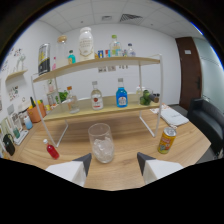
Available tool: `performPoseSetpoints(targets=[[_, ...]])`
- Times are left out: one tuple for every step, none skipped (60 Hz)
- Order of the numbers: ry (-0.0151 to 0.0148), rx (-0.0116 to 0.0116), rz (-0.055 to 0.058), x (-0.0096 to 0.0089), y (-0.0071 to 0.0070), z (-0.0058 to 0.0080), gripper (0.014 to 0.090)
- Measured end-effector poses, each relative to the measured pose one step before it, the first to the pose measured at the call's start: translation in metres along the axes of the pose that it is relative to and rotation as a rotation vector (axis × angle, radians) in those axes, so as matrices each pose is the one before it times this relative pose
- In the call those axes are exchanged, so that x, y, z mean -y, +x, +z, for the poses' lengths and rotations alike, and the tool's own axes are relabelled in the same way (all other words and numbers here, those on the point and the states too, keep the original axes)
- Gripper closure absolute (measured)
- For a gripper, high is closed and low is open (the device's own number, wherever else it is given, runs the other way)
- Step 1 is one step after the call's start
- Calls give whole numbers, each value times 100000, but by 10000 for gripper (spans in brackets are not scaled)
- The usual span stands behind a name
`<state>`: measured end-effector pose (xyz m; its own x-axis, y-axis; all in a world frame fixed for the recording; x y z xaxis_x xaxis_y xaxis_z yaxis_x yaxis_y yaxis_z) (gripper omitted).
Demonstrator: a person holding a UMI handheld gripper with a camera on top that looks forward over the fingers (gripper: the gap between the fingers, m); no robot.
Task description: Make me a cup of Vodka Sunrise.
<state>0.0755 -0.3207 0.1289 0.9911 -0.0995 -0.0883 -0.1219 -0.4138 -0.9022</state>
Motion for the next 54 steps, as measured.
performPoseSetpoints(targets=[[85,678,-460,16,-683,19,197],[255,642,-624,83,-662,34,197],[334,521,-813,140,-599,61,198],[433,529,-838,180,-478,-64,197],[675,215,-816,310,-545,105,196],[679,427,-588,326,-564,131,195],[732,654,-337,417,-619,179,195],[677,888,-58,452,-648,164,196],[707,1087,94,492,-654,220,195],[758,1091,181,519,-625,227,198],[914,1026,169,554,-608,257,198],[976,905,84,575,-535,300,197],[955,731,13,572,-490,311,198],[888,632,-78,561,-443,359,195],[807,526,-143,605,-422,409,196],[860,593,-180,570,-414,444,195],[915,545,-170,554,-382,448,193],[763,455,-82,567,-323,444,195],[865,415,-58,519,-320,505,195],[703,324,40,481,-300,523,193],[604,382,41,467,-310,540,193],[514,512,15,401,-326,524,195],[440,523,22,410,-327,545,194],[404,440,26,378,-267,555,196],[381,310,-67,363,-235,568,195],[573,209,-82,331,-219,525,195],[414,79,-159,331,-179,557,195],[306,114,-201,277,-173,547,198],[61,-27,-298,191,-149,540,196],[-14,-89,-402,172,-104,538,197],[-12,-238,-483,177,-53,531,200],[165,-275,-461,211,-59,528,199],[205,-126,-434,192,-98,520,204],[59,8,-415,129,-114,501,211],[-64,150,-480,92,-124,506,220],[-178,170,-486,66,-116,530,234],[-40,45,-367,-30,-48,436,252],[-342,-244,-420,4,-14,464,269],[-445,-405,-348,-24,23,420,288],[-527,-344,-336,-71,33,420,306],[-619,-207,-186,-92,-24,401,321],[-746,-58,-176,-125,-22,372,339],[-770,-136,-128,-139,-14,356,359],[-923,-324,-77,-185,46,300,384],[-967,-487,-70,-175,71,285,412],[-982,-607,-29,-191,104,247,442],[-887,-494,14,-171,84,204,472],[-602,-180,44,-107,23,184,505],[-166,177,40,-87,5,62,539],[-273,203,103,-16,-38,145,568],[-110,87,107,1,2,106,597],[43,-92,54,47,-29,174,627],[57,-400,17,36,104,44,651],[142,-690,-119,41,154,51,679]])
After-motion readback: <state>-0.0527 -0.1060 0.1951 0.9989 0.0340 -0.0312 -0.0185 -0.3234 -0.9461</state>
